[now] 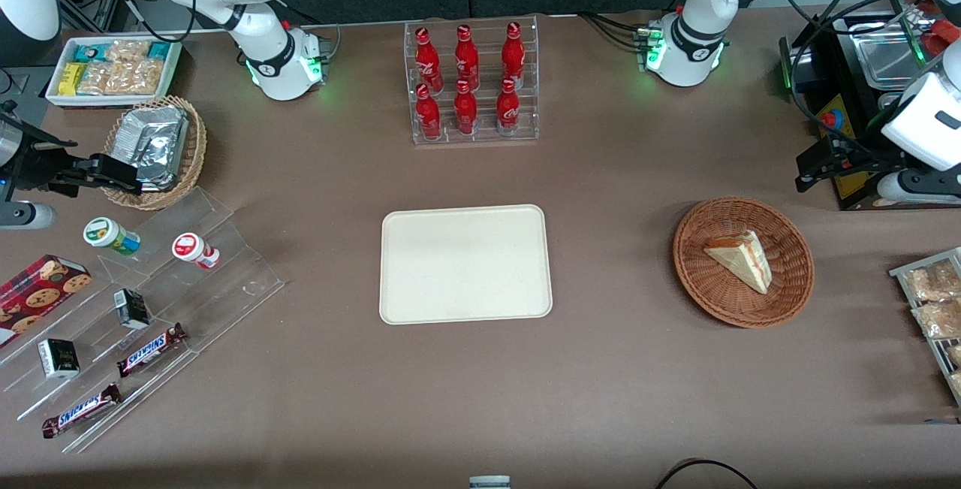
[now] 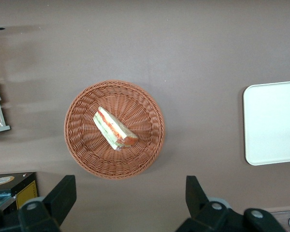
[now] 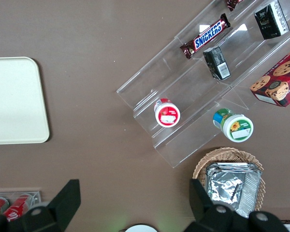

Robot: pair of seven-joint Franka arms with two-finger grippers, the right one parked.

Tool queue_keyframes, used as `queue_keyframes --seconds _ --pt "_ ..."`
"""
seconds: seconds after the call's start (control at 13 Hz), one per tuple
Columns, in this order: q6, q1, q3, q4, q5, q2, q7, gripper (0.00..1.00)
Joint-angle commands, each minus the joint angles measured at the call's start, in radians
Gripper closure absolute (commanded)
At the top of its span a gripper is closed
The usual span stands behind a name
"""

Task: Place sandwich from basket to tray
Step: 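Move the left gripper over the wicker basket above the sandwich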

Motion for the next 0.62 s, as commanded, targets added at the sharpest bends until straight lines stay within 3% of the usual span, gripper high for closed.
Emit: queue_keyframes --seconds 0.0,0.31,0.54 --pt "-0.025 0.010 -0.008 0.022 0.015 0.006 0.006 0.00" --pt "-0.070 0.014 0.001 0.013 0.013 0.014 -0.016 0.00" --pt "-0.075 0.014 0.016 -0.036 0.039 0.046 -0.297 0.00"
